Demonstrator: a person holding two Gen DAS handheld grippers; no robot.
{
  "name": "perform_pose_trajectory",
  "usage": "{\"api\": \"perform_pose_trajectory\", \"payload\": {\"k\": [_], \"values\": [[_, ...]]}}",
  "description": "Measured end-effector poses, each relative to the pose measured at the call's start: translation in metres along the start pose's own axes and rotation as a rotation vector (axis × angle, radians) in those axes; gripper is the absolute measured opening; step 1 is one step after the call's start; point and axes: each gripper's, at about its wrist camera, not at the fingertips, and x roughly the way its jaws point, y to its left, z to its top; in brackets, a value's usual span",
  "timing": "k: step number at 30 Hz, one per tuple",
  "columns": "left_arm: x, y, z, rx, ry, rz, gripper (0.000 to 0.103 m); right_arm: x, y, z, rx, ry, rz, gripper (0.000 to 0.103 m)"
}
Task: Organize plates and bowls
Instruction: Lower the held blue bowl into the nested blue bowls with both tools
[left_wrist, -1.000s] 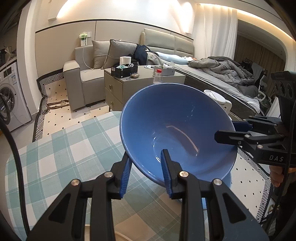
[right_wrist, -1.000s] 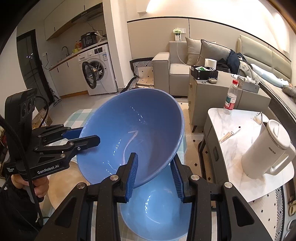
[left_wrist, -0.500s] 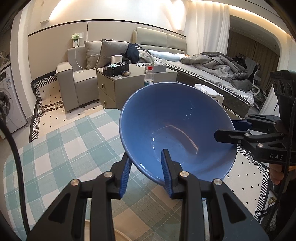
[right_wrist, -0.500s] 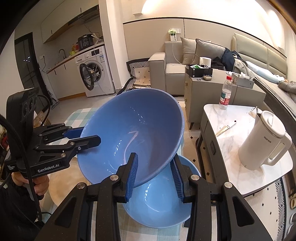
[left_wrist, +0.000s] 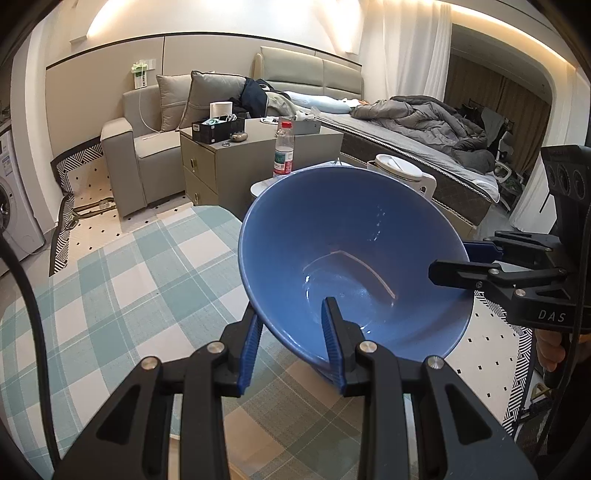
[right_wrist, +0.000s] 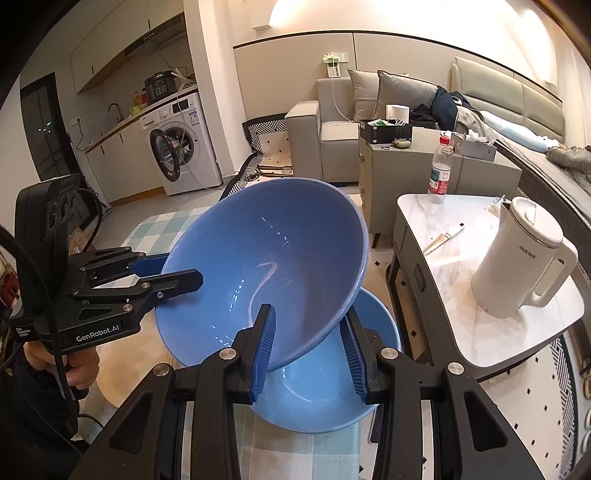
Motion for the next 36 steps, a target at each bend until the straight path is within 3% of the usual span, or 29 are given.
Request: {"api": "perform_pose_trajectory", "payload": {"k": [21,36], "values": [[0.02,-0.019,-0.014,0.037,0.054,-0.02,0.031,0.01,-0.008,-0.025,0.064,0.035,-0.029,0.038],[0.036,-0.031,-0.02,0.08,0.094,-0.021,0.031,0.023,-0.014,-0.04,0.072,0.052,-0.097,0.038]]}}
